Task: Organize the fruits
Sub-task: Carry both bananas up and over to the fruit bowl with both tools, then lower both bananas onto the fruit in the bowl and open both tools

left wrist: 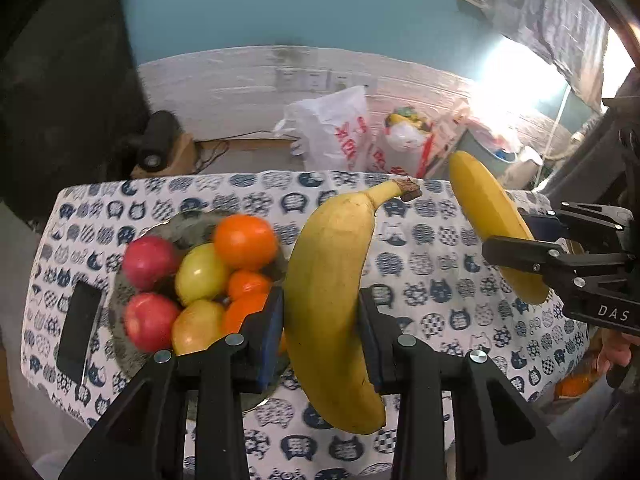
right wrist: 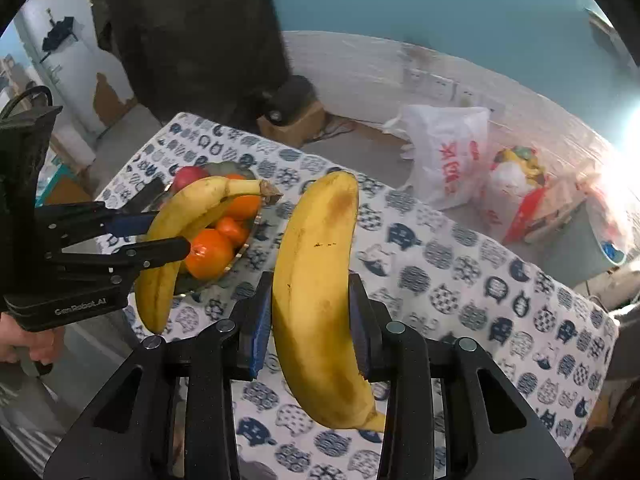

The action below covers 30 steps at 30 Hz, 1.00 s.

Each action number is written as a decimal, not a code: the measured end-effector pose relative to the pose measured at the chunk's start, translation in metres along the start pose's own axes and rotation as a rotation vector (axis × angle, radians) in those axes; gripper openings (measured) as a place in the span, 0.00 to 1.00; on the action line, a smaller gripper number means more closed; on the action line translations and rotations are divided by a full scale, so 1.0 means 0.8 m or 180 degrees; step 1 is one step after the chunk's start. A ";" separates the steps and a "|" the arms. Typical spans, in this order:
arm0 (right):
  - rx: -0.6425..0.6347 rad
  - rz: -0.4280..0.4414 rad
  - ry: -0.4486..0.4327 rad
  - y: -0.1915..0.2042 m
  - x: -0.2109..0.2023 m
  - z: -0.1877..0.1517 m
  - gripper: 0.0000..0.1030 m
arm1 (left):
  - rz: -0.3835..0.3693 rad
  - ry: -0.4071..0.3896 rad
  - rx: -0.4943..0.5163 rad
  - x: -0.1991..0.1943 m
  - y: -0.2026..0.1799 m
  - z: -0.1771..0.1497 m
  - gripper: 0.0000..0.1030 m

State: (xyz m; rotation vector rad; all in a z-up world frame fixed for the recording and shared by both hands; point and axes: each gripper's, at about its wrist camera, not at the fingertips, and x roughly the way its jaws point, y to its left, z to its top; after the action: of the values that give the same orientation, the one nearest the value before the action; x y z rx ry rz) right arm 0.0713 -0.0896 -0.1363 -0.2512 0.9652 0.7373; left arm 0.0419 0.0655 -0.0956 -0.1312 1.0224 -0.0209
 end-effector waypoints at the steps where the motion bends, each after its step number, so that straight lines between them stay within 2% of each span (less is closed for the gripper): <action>1: -0.0013 0.0018 0.0010 0.006 0.004 0.003 0.33 | 0.0021 -0.0005 -0.0035 -0.001 0.009 -0.002 0.35; 21: -0.0267 0.0364 0.0244 0.108 0.090 0.062 0.33 | 0.0301 0.0092 -0.0664 0.017 0.151 -0.041 0.35; 30: -0.0312 0.0491 0.0345 0.145 0.125 0.079 0.33 | 0.0257 0.0224 -0.0928 0.044 0.195 -0.053 0.35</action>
State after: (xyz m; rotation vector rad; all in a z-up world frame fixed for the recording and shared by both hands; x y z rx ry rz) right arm 0.0697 0.0730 -0.1684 -0.3073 1.0610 0.9213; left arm 0.0175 0.2133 -0.1658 -0.3566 1.0961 0.1987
